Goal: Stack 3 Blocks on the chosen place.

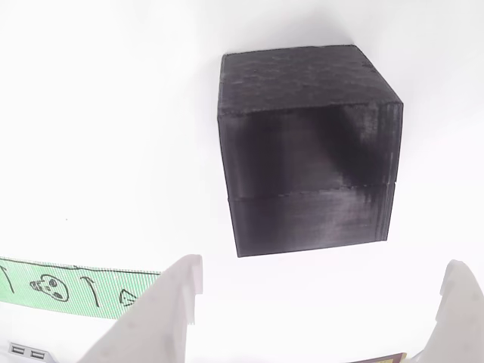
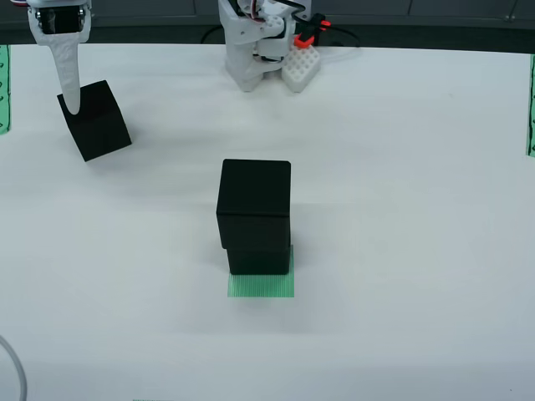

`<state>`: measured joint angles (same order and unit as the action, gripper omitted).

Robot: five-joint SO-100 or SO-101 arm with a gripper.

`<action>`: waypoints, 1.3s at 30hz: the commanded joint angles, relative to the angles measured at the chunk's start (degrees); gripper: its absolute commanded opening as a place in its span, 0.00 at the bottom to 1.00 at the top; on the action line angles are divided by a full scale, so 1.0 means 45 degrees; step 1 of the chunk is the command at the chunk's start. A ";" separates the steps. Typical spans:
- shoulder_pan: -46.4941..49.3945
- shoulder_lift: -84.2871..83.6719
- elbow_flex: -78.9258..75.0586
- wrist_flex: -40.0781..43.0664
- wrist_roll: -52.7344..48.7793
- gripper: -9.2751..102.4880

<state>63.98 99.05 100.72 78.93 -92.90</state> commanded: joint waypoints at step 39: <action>-0.0586 -0.1367 0.1816 -0.2305 -0.0371 0.32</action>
<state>61.70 93.43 110.30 69.43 -94.13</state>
